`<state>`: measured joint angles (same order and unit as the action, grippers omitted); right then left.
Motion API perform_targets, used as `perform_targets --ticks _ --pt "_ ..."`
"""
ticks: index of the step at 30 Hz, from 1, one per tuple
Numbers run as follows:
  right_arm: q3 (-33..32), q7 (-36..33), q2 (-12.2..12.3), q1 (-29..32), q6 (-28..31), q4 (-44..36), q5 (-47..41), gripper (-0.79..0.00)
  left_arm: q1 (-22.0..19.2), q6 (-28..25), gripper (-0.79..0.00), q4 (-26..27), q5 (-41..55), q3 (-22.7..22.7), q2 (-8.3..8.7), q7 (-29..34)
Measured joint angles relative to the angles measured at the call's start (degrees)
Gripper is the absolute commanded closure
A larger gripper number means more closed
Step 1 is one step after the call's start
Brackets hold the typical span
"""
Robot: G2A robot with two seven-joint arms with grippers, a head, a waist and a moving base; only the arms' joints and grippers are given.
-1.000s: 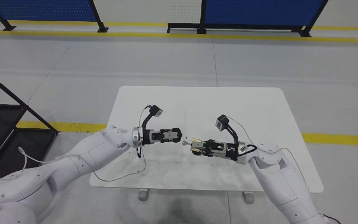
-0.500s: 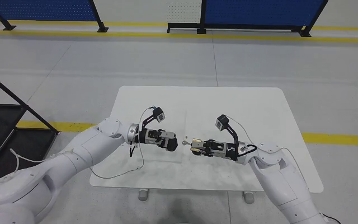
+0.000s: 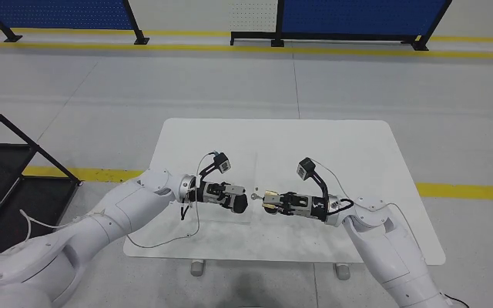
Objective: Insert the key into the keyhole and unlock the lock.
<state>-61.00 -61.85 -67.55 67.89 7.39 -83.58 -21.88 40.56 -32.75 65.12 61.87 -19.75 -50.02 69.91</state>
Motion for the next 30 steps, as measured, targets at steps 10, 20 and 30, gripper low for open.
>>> perform_targets --ticks 10,20,30 --pt "0.00 0.00 0.00 0.00 0.00 0.00 0.00 0.000 2.30 -0.64 -0.637 2.14 -3.94 -4.90 0.03 0.98" --pt "0.00 0.00 0.00 0.00 0.00 0.00 0.00 0.000 3.43 -0.36 -0.363 0.20 -5.73 -7.82 -1.59 1.25" --pt "0.00 0.00 0.00 0.00 0.00 0.00 0.00 0.000 3.93 0.93 -0.169 -1.31 -7.04 -10.23 -3.22 2.56"
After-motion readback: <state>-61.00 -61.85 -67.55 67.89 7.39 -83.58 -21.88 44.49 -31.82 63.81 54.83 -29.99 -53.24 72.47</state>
